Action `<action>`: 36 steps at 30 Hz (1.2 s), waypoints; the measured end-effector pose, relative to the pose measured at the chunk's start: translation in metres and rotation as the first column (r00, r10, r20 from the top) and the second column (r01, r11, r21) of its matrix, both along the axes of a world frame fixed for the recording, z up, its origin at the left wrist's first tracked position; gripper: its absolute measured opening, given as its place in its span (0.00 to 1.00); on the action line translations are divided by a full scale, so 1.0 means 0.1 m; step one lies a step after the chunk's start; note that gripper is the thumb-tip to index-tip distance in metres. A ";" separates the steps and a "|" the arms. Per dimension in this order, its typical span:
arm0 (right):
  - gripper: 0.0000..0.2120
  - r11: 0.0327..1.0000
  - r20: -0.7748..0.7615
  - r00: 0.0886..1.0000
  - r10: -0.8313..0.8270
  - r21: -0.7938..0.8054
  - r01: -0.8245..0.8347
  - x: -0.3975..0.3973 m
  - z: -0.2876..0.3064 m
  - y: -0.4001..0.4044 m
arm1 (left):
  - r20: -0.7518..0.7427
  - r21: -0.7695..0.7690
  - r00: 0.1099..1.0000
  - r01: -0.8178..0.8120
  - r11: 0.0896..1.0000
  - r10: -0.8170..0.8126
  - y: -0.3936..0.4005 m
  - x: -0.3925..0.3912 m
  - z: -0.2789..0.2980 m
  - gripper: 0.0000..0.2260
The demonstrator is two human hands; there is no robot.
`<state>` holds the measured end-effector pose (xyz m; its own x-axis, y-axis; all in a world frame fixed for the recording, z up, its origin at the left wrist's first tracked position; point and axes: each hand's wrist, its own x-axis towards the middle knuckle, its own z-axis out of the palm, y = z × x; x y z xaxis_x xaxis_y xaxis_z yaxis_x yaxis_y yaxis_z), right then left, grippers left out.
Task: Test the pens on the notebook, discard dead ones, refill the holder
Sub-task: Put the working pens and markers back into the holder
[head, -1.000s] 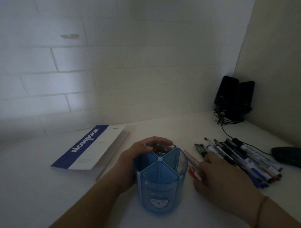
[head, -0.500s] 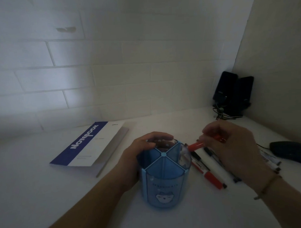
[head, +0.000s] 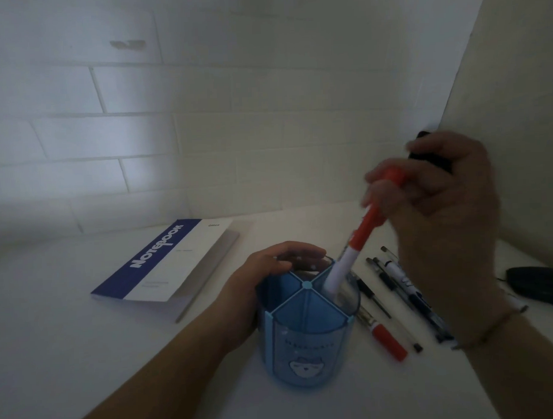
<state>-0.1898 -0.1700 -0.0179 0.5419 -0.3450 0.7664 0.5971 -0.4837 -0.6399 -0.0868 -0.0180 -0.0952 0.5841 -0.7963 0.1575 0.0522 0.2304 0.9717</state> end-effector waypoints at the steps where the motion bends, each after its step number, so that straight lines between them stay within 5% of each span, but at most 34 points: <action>1: 0.15 0.998 -0.070 0.997 0.020 -0.054 -0.023 0.02 -0.04 0.04 | 0.006 -0.009 1.000 -0.005 1.000 0.005 0.00 0.00 0.01 0.19; 5: 0.11 0.921 -0.345 0.938 -0.034 -0.375 -0.105 0.07 -0.19 0.12 | 0.053 -0.011 0.997 -0.059 0.998 0.060 -0.01 -0.02 0.04 0.16; 9: 0.11 0.971 -0.349 0.928 0.129 -0.144 -0.189 0.08 -0.07 -0.09 | 0.040 -0.068 0.999 0.022 0.997 -0.019 0.01 0.01 0.04 0.23; 11: 0.10 0.984 -0.471 0.882 -0.014 -0.163 -0.072 0.07 -0.08 -0.25 | 0.054 -0.060 0.998 0.015 0.998 -0.012 0.01 0.02 0.04 0.27; 14: 0.07 0.737 -0.689 0.511 -0.514 -0.660 -0.148 0.07 -0.27 -0.40 | 0.071 -0.051 0.997 -0.001 0.999 0.004 0.00 0.02 0.03 0.29; 16: 0.14 0.662 -0.730 0.333 -0.597 -0.683 -0.310 0.07 -0.40 -0.33 | 0.078 -0.040 0.997 0.006 0.999 -0.003 0.00 0.01 0.02 0.28; 19: 0.21 0.569 -0.692 0.241 -0.681 -0.707 -0.420 0.08 -0.51 -0.21 | 0.076 -0.024 0.997 0.007 1.000 -0.005 0.01 0.00 0.02 0.26; 22: 0.20 0.596 -0.737 0.198 -0.646 -0.649 -0.473 0.06 -0.49 -0.24 | 0.063 -0.019 0.998 0.005 1.000 -0.004 0.01 0.00 0.02 0.25; 26: 0.17 0.755 -0.738 0.319 -0.594 -0.649 -0.096 -0.03 -0.13 -0.43 | 0.033 -0.032 0.999 0.007 0.999 -0.006 0.02 -0.01 0.03 0.23; 29: 0.15 0.887 -0.672 0.601 -0.432 -0.439 0.147 -0.16 0.16 -0.51 | 0.021 -0.025 1.000 0.009 1.000 -0.009 0.01 -0.02 0.04 0.21; 32: 0.15 0.980 -0.545 0.821 -0.171 -0.176 0.088 -0.29 0.33 -0.49 | 0.017 -0.028 1.000 0.005 1.000 -0.004 0.01 -0.02 0.04 0.22; 36: 0.15 0.989 -0.605 0.792 0.081 -0.053 -0.141 -0.35 0.36 -0.45 | 0.019 -0.036 1.000 0.000 0.999 0.001 0.01 -0.02 0.03 0.24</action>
